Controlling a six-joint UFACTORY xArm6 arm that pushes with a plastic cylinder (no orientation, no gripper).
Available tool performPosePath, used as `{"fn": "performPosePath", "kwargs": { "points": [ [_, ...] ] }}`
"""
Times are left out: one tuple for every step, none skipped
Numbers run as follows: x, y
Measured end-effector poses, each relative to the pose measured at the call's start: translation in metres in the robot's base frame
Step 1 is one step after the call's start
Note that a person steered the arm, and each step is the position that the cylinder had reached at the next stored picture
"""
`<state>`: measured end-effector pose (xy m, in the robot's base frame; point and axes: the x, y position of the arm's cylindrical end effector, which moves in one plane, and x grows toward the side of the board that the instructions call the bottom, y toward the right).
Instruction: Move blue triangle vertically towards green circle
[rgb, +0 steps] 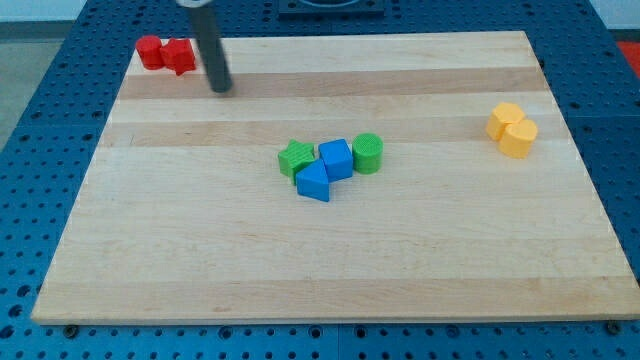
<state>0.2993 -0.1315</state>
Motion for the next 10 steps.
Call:
{"fn": "performPosePath", "kwargs": {
  "points": [
    [0.001, 0.033],
    [0.004, 0.033],
    [0.006, 0.033],
    [0.011, 0.026],
    [0.048, -0.036],
    [0.124, -0.061],
    [0.180, -0.002],
    [0.208, 0.054],
    [0.223, 0.091],
    [0.221, 0.116]
  ]
}}
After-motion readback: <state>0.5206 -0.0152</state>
